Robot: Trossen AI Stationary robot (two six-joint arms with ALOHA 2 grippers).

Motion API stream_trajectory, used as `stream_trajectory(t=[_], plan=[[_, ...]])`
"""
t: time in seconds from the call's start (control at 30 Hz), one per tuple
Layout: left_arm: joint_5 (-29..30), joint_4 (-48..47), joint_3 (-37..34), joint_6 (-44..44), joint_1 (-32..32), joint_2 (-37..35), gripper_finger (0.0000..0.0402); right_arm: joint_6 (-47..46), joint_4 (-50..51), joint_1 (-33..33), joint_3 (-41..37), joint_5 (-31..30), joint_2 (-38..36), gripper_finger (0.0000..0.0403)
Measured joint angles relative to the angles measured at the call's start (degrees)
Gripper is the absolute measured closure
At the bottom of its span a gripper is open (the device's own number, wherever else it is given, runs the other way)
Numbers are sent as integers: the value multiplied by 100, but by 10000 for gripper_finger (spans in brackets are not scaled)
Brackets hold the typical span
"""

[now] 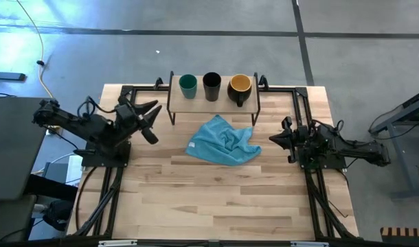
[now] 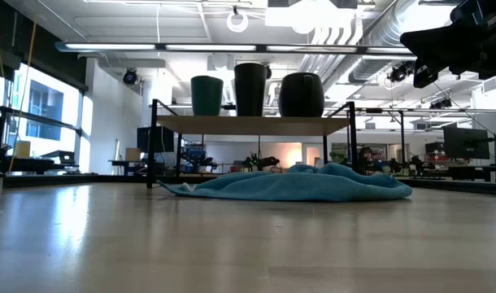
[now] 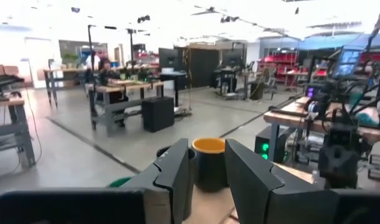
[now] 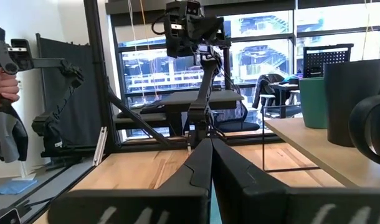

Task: Stack small to large cups/mugs on shelf
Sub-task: Return to Home Position

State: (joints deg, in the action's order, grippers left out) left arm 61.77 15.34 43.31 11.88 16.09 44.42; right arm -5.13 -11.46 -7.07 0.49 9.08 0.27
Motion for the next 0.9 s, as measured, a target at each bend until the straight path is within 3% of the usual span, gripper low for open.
stream_trajectory(t=[0.2,0.53,0.9], plan=[[-313,236,0,468,-220,-225,305,2,-2,0,-2,-146,0,402],[-2426,181,0,-154,-1878,-212,305,-34,-2,0,-2,-279,0,402],[-2637,-1039,-104,-919,-2133,-545,305,-88,0,0,-2,-274,0,402]])
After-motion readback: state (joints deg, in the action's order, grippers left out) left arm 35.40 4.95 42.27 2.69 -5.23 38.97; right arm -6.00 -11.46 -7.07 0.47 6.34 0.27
